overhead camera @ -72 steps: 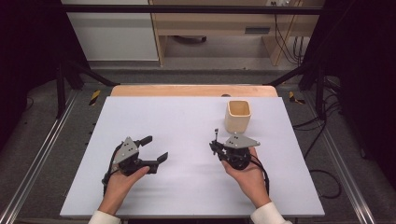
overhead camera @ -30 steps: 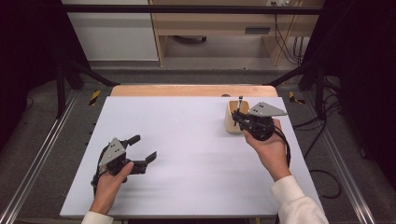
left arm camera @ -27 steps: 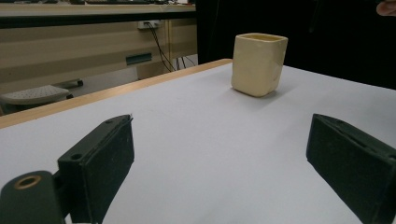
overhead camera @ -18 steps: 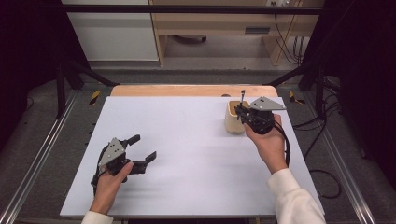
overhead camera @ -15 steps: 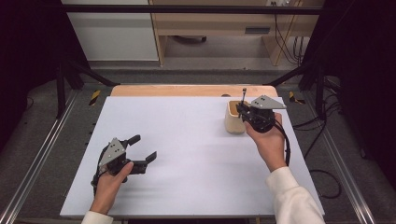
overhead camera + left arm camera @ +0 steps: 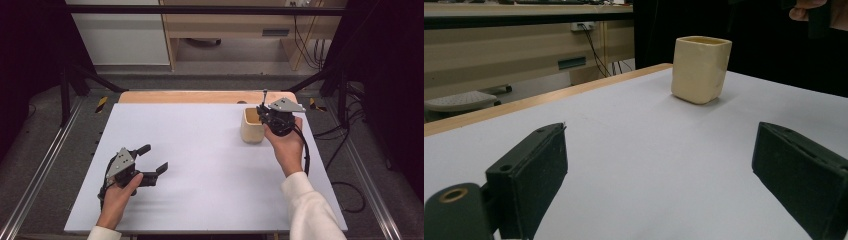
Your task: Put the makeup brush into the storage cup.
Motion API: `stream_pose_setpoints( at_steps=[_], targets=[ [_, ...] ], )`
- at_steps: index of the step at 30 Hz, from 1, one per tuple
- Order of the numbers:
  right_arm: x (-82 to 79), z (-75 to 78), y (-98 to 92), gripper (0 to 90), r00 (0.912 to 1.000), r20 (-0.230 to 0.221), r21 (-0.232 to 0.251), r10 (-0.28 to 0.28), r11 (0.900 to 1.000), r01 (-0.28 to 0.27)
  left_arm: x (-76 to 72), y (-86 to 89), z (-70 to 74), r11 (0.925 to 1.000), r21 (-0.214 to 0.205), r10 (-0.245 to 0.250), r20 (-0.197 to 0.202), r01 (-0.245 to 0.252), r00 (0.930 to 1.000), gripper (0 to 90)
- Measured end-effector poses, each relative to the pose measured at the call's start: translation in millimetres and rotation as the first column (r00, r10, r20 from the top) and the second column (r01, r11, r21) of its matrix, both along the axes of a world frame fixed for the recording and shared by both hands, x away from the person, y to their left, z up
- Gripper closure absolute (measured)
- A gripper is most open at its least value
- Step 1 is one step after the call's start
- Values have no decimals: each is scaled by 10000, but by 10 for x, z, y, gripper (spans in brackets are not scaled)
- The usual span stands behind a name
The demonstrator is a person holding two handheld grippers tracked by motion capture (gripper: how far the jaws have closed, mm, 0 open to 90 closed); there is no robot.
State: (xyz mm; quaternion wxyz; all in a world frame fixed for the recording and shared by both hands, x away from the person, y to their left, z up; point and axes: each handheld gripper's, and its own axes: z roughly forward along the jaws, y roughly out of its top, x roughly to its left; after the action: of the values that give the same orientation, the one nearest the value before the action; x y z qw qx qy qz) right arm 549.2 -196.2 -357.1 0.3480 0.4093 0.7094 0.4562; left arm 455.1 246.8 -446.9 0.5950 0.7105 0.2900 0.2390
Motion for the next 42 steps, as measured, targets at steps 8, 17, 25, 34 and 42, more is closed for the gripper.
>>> stream_pose_setpoints(
  at_steps=[8,17,25,34,42],
  targets=[
    [70,-44,-10,835,9998,-8,72,-176,9998,176,2,6,1,10000,-67,-25,-7,25,10000,75],
    [85,-70,-7,835,9997,-14,18,-251,9997,251,-1,19,10,9998,-203,-76,37,77,10000,75],
    [152,-122,-18,835,9991,-152,123,-393,9991,395,1,16,11,9996,-230,-130,19,131,9999,75],
    [209,-179,-40,835,9980,-367,81,-507,9987,510,0,36,23,9988,-457,-165,43,167,9999,75],
    [212,-215,-58,835,9975,-474,24,-520,9986,522,-2,26,23,9991,-368,-211,27,212,9998,75]
  ],
)
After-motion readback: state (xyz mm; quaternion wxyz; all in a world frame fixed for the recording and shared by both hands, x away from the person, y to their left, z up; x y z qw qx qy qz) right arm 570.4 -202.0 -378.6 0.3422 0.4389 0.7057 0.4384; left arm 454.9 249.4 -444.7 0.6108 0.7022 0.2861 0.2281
